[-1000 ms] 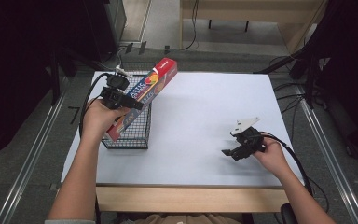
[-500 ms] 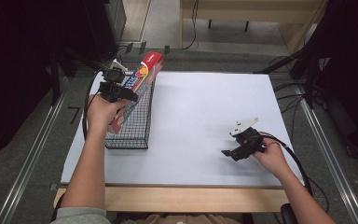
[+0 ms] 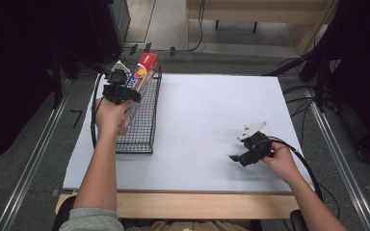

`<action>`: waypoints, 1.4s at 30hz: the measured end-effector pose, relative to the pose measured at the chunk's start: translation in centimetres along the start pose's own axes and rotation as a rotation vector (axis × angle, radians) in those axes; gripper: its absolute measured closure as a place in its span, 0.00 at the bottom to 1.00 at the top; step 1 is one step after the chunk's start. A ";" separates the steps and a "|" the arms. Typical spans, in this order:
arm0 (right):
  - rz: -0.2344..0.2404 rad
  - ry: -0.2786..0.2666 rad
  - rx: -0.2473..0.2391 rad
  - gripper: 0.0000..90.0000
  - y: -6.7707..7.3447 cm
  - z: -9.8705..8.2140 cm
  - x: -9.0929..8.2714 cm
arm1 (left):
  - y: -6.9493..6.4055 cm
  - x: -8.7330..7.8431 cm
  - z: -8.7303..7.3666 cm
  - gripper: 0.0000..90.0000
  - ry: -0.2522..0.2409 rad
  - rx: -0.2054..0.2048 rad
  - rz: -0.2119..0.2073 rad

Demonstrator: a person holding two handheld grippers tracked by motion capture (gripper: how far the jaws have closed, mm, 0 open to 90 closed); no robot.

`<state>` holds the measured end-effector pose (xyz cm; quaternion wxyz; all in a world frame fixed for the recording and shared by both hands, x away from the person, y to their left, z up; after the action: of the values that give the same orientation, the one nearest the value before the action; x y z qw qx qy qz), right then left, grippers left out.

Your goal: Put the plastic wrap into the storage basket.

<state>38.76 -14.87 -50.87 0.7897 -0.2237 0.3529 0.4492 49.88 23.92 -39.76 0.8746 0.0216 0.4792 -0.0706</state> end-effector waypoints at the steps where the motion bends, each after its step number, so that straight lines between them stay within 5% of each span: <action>1: 0.003 -0.001 0.000 0.23 0.0 0.0 0.0 | 0.0 0.2 -0.1 0.44 0.005 0.002 0.011; 17: 0.006 -0.004 -0.007 0.23 0.1 0.0 0.0 | -0.5 3.2 -1.8 0.43 0.053 -0.033 -0.001; 21: 0.007 -0.004 -0.005 0.23 0.1 0.0 0.0 | -0.9 3.8 -2.2 0.43 0.080 -0.007 0.016; 26: 0.007 0.000 -0.006 0.23 0.2 0.0 0.0 | -0.8 4.1 -2.3 0.43 0.067 -0.029 0.000; 42: 0.010 0.003 -0.023 0.23 0.2 0.0 0.1 | -1.7 5.0 -3.2 0.42 0.123 0.022 0.001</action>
<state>38.58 -14.70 -50.94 0.7841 -0.2318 0.3501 0.4570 49.58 22.04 -45.63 0.8433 0.0358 0.5312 -0.0739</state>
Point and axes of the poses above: each handheld gripper's, and its own axes: x roughly forward along the jaws, z roughly out of its top, y roughly to its left, the point moved 7 cm from there along x, roughly forward along the jaws, and after that the axes turned 4 degrees about -y, right-handed, at the moved point
